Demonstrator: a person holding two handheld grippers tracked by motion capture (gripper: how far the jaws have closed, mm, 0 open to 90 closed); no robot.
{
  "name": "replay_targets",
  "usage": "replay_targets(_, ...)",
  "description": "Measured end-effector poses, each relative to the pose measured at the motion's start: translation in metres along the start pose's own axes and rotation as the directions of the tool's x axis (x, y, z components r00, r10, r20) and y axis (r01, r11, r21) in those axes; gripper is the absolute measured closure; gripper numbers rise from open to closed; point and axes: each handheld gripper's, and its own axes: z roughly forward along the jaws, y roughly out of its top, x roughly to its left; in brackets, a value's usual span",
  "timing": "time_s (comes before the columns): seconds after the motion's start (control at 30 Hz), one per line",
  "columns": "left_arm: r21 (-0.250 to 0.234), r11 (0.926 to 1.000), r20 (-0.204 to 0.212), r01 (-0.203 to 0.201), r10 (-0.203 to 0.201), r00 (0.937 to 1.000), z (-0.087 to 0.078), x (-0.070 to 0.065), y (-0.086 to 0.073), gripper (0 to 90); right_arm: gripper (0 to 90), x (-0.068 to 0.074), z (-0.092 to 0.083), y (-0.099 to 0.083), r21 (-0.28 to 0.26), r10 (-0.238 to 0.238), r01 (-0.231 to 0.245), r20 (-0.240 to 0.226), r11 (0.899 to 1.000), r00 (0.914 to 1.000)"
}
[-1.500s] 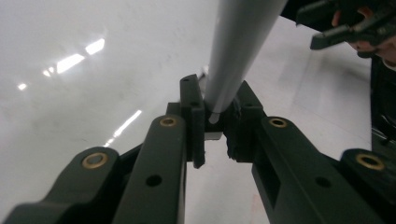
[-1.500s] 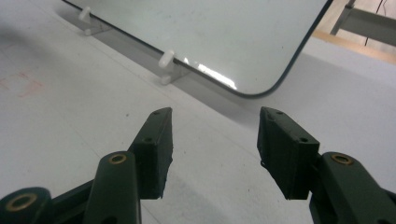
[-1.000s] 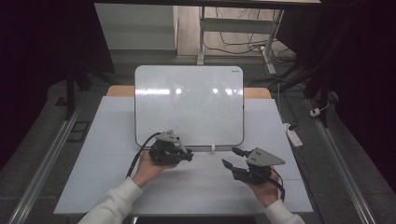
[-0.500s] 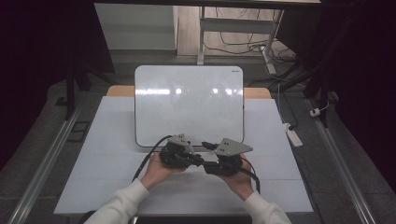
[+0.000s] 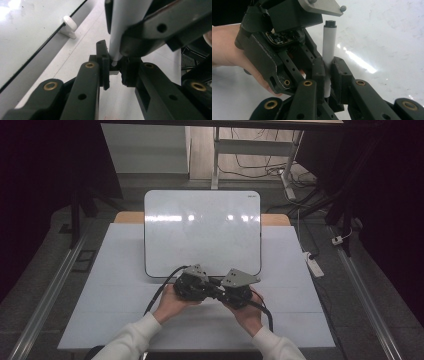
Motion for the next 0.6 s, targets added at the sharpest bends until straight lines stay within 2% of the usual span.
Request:
replay_targets(0.1,-0.027,0.9996,-0.009,-0.006,0.006,0.9999,-0.002,0.0,0.0,74.7,80.7,0.0,-0.002,0.001,-0.019,0.0,0.001,0.012,1.0,0.9999)
replay_targets(0.17,-0.037,0.9993,-0.025,-0.009,0.008,0.9997,-0.003,-0.001,0.0,66.5,80.8,-0.001,-0.004,0.002,-0.035,-0.005,0.006,0.024,0.999,0.9997)
replay_targets(0.23,-0.043,0.999,-0.05,-0.015,0.013,0.9987,-0.006,-0.002,0.0,54.3,80.8,-0.004,-0.008,0.005,-0.057,-0.001,0.003,0.037,0.998,0.9993)
replay_targets(0.33,-0.068,0.9973,-0.094,-0.027,0.021,0.9954,-0.018,-0.006,-0.003,42.0,80.8,-0.015,-0.018,0.009,-0.086,0.014,-0.008,0.069,0.996,0.9975)
replay_targets(0.4,-0.078,0.9964,-0.13,-0.035,0.025,0.9912,-0.028,-0.008,-0.009,37.1,80.8,-0.027,-0.027,0.011,-0.104,0.042,-0.032,0.095,0.994,0.9946)
replay_targets(0.47,-0.086,0.9956,-0.175,-0.037,0.022,0.9843,-0.042,-0.009,-0.017,34.1,80.7,-0.039,-0.034,0.013,-0.122,0.068,-0.053,0.117,0.991,0.9908)
replay_targets(0.6,-0.093,0.9955,-0.26,-0.016,-0.009,0.9655,-0.071,-0.006,-0.043,31.6,80.8,-0.077,-0.045,0.023,-0.145,0.16,-0.135,0.179,0.98,0.9707)
